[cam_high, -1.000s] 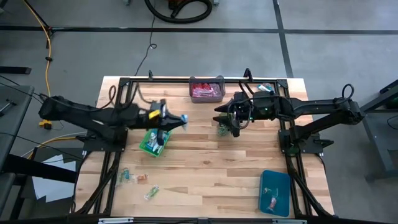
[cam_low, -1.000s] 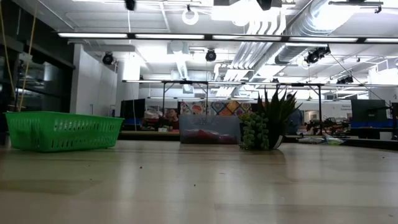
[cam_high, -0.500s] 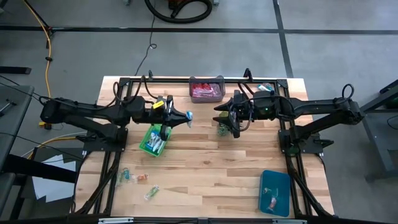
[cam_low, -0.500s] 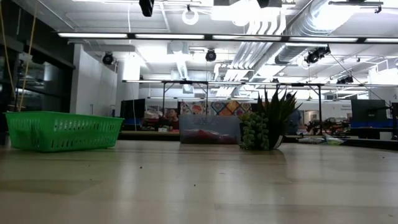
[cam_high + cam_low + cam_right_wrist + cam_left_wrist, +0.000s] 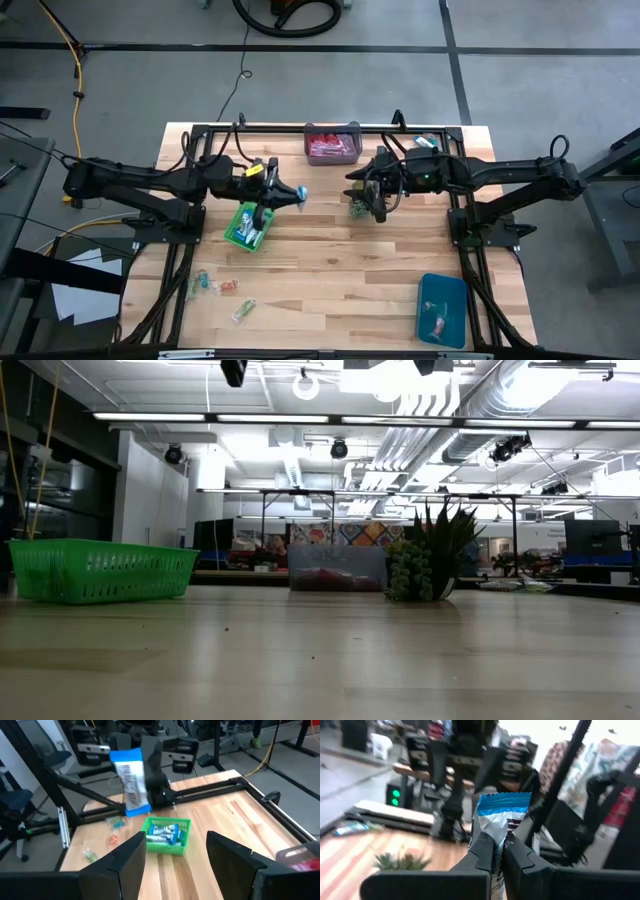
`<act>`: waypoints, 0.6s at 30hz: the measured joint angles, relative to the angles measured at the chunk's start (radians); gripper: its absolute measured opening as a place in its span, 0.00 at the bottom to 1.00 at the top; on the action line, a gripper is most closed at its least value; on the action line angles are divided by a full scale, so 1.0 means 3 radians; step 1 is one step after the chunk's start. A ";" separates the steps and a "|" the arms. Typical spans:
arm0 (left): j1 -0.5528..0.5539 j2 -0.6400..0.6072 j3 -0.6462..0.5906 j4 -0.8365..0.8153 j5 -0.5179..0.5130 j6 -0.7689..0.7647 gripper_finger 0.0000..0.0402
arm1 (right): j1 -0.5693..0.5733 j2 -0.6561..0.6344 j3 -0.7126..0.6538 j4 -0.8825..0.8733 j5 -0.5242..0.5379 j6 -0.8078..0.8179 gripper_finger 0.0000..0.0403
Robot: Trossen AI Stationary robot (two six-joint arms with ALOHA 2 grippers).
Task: Sort candy
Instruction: Put the white candy into the green bin
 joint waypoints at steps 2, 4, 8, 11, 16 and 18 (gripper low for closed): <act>0.0000 -0.0062 0.0001 -0.0206 0.0014 -0.0033 0.00 | 0.0000 0.0000 0.0000 -0.0071 0.0038 -0.0001 0.51; 0.0000 -0.0141 0.0000 -0.0459 0.0008 -0.0164 0.00 | 0.0000 0.0000 0.0000 -0.0138 0.0096 0.0005 0.51; -0.0001 -0.0292 0.0000 -0.0860 -0.0074 -0.0373 0.01 | 0.0000 0.0000 0.0000 -0.0218 0.0171 0.0002 0.51; -0.0021 -0.0366 0.0000 -0.1148 -0.0192 -0.0445 0.00 | 0.0000 0.0000 0.0000 -0.0221 0.0172 0.0015 0.51; -0.0055 -0.0378 0.0001 -0.1577 -0.0451 -0.0536 0.00 | 0.0000 0.0000 0.0000 -0.0260 0.0172 0.0024 0.51; -0.0057 -0.0378 0.0000 -0.1768 -0.0518 -0.0621 0.00 | 0.0000 0.0000 0.0000 -0.0299 0.0172 0.0024 0.51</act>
